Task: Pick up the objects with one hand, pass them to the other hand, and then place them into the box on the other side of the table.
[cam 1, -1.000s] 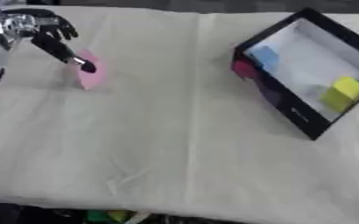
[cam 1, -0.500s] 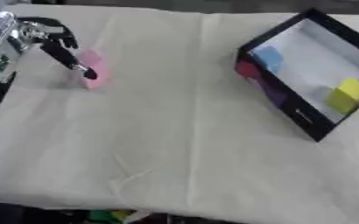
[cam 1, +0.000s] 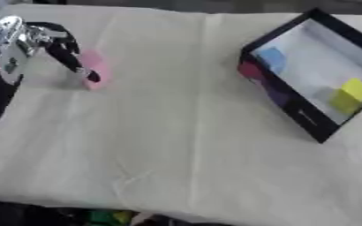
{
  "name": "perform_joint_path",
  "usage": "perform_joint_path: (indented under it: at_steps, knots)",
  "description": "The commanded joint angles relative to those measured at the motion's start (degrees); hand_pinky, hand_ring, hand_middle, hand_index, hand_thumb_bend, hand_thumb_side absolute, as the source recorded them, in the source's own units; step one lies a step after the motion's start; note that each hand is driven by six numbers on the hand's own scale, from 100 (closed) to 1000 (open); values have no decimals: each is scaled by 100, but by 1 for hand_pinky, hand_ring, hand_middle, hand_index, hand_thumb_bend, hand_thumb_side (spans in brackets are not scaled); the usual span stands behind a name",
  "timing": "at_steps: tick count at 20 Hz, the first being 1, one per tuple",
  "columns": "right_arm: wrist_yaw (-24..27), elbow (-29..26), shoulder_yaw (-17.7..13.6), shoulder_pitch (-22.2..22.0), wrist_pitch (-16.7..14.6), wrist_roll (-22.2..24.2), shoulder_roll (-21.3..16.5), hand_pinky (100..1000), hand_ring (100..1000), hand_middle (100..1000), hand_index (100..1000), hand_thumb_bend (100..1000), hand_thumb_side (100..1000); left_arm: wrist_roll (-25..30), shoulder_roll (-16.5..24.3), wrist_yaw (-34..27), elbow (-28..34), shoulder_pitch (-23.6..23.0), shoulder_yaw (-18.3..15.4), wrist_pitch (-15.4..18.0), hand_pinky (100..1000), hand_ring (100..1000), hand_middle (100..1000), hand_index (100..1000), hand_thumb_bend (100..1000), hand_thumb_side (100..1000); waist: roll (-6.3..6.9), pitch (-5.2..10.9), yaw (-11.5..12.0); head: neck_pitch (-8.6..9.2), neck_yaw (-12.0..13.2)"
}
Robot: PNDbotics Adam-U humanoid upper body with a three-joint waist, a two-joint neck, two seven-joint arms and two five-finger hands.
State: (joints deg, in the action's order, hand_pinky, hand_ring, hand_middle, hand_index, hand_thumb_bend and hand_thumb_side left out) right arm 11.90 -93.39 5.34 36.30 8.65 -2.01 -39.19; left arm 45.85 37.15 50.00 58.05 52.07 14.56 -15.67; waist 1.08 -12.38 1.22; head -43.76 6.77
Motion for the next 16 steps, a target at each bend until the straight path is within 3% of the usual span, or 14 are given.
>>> perform_joint_path:
  at_steps: [1, 10, 16]
  knots:
    - [-2, -49, -59, 71, 8, -14, -142, 943, 937, 992, 995, 100, 552, 37, 96, 35, -16, 159, -120, -4, 883, 880, 817, 823, 823, 530, 73, 170, 0, 7, 24]
    - [-17, -47, -63, 36, 24, -32, -136, 943, 938, 993, 995, 100, 555, -33, 20, 161, -191, 183, -173, -50, 879, 880, 815, 794, 783, 516, 71, 156, -25, 26, 24]
    - [-27, -54, -59, 20, 34, -41, -133, 945, 938, 994, 996, 100, 567, -13, 2, 208, -223, 185, -165, -57, 875, 878, 807, 736, 688, 491, 74, 152, -30, 24, 35]
